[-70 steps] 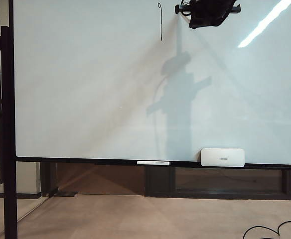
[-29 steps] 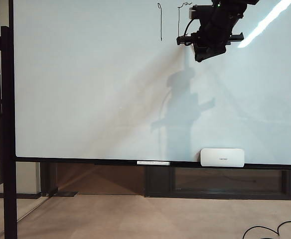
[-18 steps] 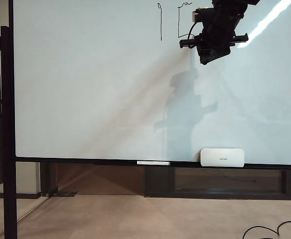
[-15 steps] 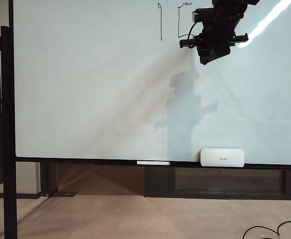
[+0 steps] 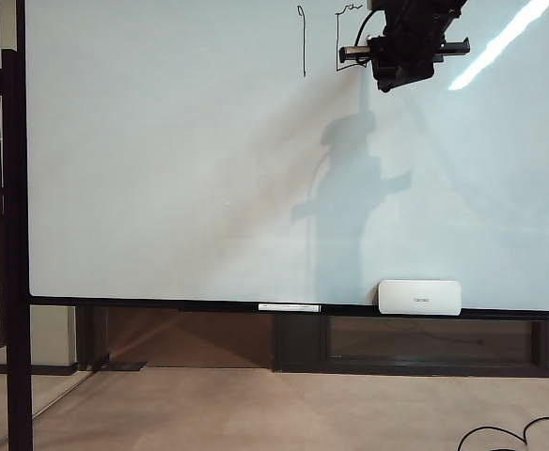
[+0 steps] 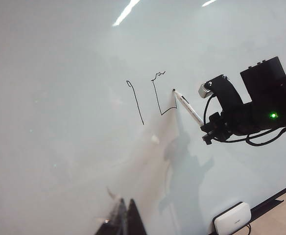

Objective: Reach to the right to find the marker pen, pick it up, and write the number 16 on the whiteboard.

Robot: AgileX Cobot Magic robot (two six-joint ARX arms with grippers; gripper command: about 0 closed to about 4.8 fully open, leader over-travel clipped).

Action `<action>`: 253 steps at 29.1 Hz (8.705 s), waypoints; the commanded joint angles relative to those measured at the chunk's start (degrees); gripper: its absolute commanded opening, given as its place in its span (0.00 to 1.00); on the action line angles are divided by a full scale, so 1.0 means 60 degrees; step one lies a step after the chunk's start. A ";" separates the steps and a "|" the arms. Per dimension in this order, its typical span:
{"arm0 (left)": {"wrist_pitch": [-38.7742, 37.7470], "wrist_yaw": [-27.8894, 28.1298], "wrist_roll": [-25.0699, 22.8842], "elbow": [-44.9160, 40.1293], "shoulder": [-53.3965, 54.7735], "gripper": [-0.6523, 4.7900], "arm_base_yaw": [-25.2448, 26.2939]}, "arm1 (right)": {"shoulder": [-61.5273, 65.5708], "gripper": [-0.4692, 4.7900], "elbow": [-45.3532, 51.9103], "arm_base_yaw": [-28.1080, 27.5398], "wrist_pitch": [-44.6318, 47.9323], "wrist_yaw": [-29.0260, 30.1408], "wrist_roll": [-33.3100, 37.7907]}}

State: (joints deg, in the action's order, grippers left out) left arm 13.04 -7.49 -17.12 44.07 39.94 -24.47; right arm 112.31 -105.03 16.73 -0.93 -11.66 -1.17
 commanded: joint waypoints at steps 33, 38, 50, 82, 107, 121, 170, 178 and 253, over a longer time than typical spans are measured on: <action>-0.0244 0.0222 -0.0080 0.0055 -0.0295 0.11 0.0000 | -0.0058 0.09 -0.0047 0.0007 0.0448 0.1810 0.0051; -0.0332 0.0262 -0.0076 0.0055 -0.0368 0.11 0.0000 | -0.0058 0.09 -0.0047 0.0004 0.0448 0.1982 0.0055; -0.0805 0.0499 -0.0076 0.0055 -0.0892 0.11 0.0000 | 0.0000 0.09 -0.0051 0.0004 0.0423 0.2157 0.0193; -0.0962 0.0634 -0.0076 0.0055 -0.1060 0.11 -0.0004 | 0.0113 0.09 -0.0080 0.0000 0.0688 0.1934 0.0197; -0.1013 0.0637 -0.0073 0.0055 -0.1067 0.11 -0.0004 | 0.0113 0.09 -0.0091 -0.0004 0.0266 0.0361 0.0208; -0.1162 0.0648 -0.0076 0.0055 -0.1067 0.11 -0.0004 | 0.0113 0.09 -0.0098 -0.0004 -0.0240 0.0000 0.0219; -1.2881 0.7082 0.1763 0.4452 -0.6619 0.11 0.0066 | -1.4010 0.09 0.5056 0.0135 -0.8572 0.0452 -0.2116; -1.4174 0.5552 0.1789 0.5027 -0.6615 0.11 0.1818 | -1.6047 0.09 0.5912 0.0146 -1.0313 -0.0153 -0.2102; -0.4492 -0.1217 0.5672 -0.6586 -0.6630 0.11 0.6084 | -1.7930 0.09 1.6815 0.0135 -0.1705 0.3173 0.1650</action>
State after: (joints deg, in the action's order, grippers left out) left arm -16.16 -14.57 17.43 5.15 0.14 12.43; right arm 4.75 -4.69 17.50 -13.78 7.51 9.08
